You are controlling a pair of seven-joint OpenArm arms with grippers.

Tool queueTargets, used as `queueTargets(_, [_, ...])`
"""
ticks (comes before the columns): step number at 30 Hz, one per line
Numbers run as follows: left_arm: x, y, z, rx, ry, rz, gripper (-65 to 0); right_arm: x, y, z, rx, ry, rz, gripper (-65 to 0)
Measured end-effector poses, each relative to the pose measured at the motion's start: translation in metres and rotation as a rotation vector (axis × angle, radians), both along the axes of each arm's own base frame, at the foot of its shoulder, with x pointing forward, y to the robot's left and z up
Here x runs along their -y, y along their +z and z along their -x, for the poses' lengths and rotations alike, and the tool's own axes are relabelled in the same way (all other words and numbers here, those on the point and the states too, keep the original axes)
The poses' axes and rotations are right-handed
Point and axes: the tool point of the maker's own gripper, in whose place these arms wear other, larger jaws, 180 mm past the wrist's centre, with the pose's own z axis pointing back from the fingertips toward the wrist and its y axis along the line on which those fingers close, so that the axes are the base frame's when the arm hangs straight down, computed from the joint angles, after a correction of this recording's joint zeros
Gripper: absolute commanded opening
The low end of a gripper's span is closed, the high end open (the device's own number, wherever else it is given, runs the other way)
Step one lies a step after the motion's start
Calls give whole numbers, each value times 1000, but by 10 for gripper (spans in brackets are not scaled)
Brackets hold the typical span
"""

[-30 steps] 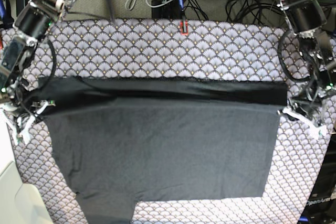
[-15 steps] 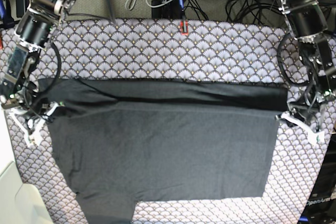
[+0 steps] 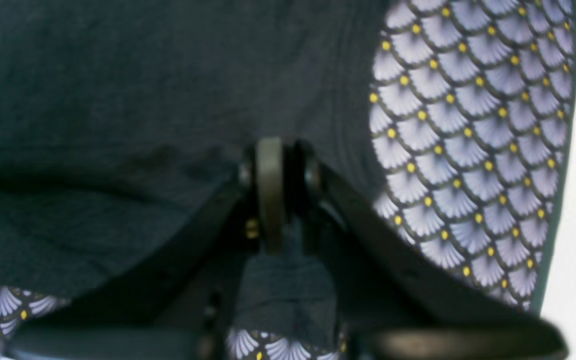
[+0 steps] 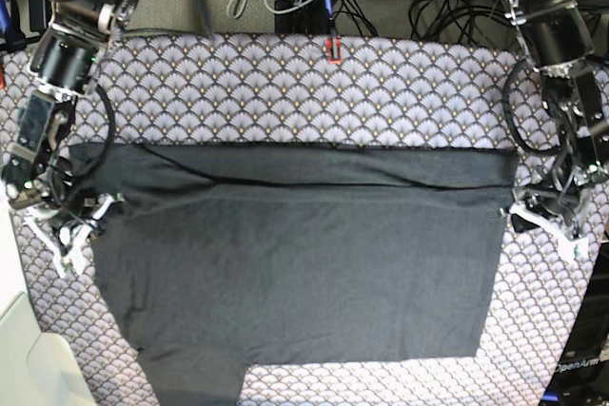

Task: Fold the T-shirt properly
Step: 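Lower the folded shoulder edge onto the shirt body with both grippers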

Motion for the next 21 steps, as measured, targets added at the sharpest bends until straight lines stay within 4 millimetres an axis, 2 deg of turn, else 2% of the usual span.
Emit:
queueTargets(9, [1, -1, 3, -2, -4, 2, -404, 1, 1, 0, -3, 8, 12, -390])
queueTargets(13, [2, -23, 29, -64, -12, -5, -403, 7, -1, 5, -3, 6, 18, -364])
queueTargets(16, [2, -41, 50, -122, -12, -7, -403, 15, -17, 23, -60, -6, 40, -333])
queueTargets(21, [1, -56, 64, -153, -4, 3, -403, 15, -30, 37, -93, -2, 38, -320])
